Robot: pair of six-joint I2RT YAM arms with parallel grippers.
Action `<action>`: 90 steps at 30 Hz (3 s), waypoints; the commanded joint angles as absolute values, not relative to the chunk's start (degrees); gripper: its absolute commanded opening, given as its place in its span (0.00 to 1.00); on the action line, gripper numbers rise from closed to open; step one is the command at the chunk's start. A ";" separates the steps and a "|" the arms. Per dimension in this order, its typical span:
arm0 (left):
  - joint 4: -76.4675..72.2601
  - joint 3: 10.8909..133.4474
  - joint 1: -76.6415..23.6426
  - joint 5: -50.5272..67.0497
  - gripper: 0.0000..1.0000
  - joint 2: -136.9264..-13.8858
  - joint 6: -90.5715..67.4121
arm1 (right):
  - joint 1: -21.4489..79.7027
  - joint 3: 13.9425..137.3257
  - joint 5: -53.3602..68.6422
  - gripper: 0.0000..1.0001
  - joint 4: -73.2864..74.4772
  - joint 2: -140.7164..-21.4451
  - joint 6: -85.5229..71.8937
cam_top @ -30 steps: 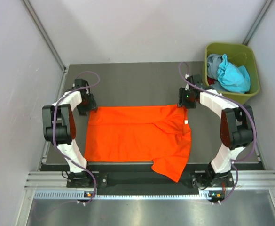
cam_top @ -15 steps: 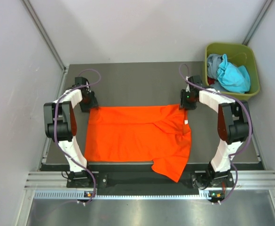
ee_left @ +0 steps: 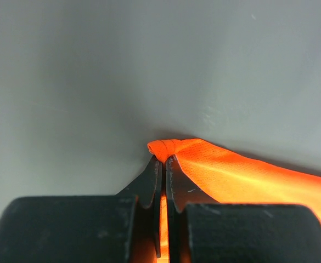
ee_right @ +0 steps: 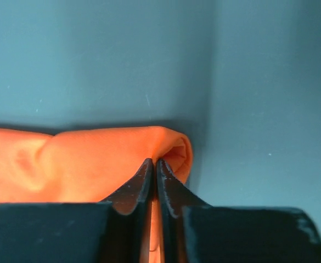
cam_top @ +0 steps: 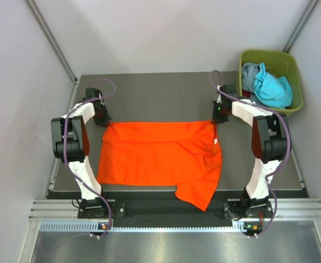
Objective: Fold and stack the t-shirts
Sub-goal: Fold the tshirt
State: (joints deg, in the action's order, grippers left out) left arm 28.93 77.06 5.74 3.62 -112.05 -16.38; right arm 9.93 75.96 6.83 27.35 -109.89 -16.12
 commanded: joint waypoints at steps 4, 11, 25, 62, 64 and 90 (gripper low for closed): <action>24.62 78.14 7.56 -4.64 0.00 -112.06 -18.28 | 9.23 81.12 1.59 0.00 25.32 -110.83 -16.96; 22.41 81.03 8.44 -5.72 0.00 -114.86 -19.60 | 9.23 88.66 -0.88 0.00 24.34 -115.22 -16.26; 28.03 91.15 8.35 -7.46 0.39 -118.76 -20.65 | 9.14 98.97 3.17 0.36 34.01 -119.37 -16.00; 23.91 63.36 8.96 0.88 0.50 -99.49 -30.32 | 13.54 57.57 26.10 0.38 13.27 -99.93 -30.41; 23.82 64.07 9.31 0.53 0.47 -100.63 -30.24 | 13.62 57.13 26.37 0.37 12.92 -100.02 -30.59; 23.56 70.40 10.99 -0.35 0.38 -106.78 -30.59 | 13.62 55.11 26.98 0.38 12.92 -100.02 -30.15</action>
